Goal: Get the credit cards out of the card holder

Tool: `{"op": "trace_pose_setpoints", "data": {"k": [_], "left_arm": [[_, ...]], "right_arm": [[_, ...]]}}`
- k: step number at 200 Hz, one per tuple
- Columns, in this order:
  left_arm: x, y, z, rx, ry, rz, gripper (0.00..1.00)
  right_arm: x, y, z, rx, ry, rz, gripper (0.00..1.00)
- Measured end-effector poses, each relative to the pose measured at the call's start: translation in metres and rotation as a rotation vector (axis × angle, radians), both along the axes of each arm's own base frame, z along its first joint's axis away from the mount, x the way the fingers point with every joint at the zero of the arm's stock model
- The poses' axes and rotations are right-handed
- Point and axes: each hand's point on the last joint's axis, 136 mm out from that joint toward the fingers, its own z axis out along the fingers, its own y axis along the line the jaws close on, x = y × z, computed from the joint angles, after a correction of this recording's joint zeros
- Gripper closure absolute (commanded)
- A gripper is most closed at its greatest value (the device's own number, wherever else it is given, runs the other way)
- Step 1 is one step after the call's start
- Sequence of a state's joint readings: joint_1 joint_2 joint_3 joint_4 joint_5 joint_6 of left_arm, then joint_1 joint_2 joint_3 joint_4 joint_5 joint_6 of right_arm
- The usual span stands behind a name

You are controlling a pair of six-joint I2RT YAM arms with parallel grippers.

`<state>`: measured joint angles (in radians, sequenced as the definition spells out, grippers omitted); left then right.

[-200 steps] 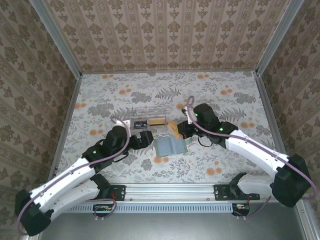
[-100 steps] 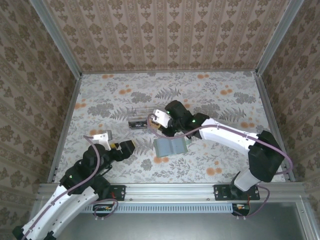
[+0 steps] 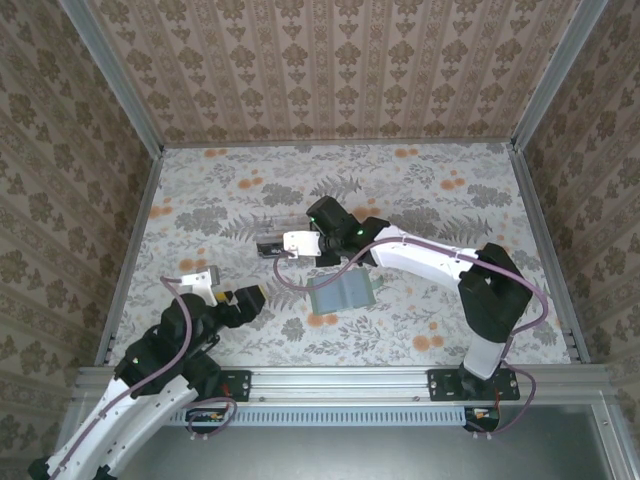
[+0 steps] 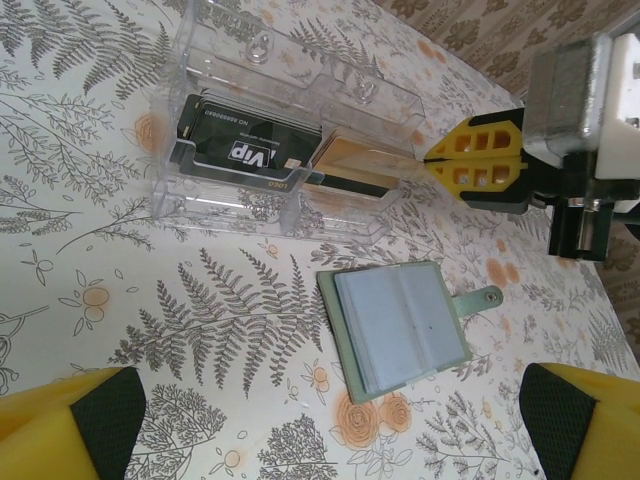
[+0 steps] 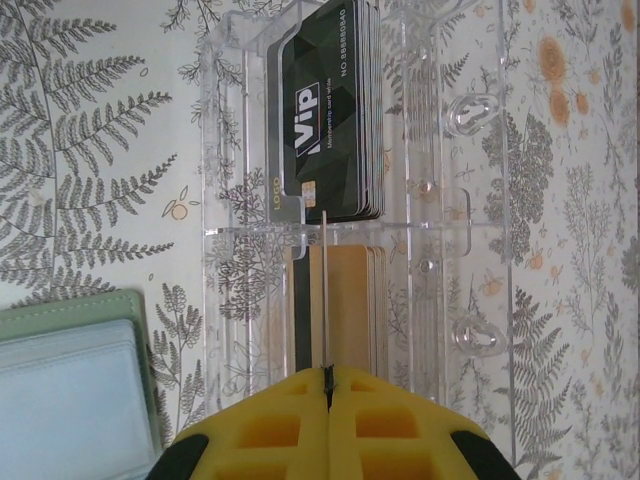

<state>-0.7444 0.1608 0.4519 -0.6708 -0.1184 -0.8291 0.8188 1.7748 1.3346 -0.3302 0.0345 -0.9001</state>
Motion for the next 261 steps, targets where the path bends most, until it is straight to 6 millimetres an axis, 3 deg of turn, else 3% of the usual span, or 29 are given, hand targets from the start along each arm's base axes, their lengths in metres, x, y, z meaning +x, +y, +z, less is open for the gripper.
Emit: {"op": "trace_pose_setpoints", "data": {"k": [51,137,261], "left_arm": [[-0.002,0.004,-0.007,0.025,0.022,0.006,0.00],[-0.002,0.005,-0.008,0.029,0.023,0.012,0.00],[-0.002,0.005,-0.013,0.036,0.032,0.013,0.00]], "right_arm": [[0.005,0.002,-0.013,-0.033,0.008,0.010,1.00],[0.022,-0.014,-0.013,-0.016,0.020,-0.045,1.00],[0.024,-0.004,-0.031,0.008,0.058,-0.045,0.98]]}}
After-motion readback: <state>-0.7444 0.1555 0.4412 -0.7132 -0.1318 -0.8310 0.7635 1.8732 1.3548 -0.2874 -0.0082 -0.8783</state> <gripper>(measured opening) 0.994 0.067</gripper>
